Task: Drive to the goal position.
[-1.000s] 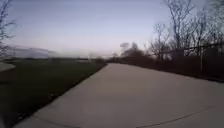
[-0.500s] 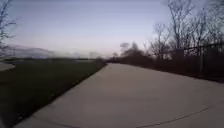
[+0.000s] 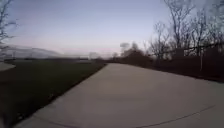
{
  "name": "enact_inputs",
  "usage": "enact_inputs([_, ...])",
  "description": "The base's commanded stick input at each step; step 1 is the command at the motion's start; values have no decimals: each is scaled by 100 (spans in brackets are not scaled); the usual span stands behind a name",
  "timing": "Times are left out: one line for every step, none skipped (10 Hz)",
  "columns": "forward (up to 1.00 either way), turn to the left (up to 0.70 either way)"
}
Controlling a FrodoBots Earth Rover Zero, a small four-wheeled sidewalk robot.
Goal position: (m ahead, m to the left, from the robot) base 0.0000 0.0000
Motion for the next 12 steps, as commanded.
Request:
enact_inputs([5, 0])
enact_inputs([5, 0])
enact_inputs([5, 0])
enact_inputs([5, 0])
enact_inputs([5, 0])
enact_inputs([5, 0])
enact_inputs([5, 0])
enact_inputs([5, 0])
enact_inputs([5, 0])
enact_inputs([5, 0])
enact_inputs([5, 0])
enact_inputs([3, 0])
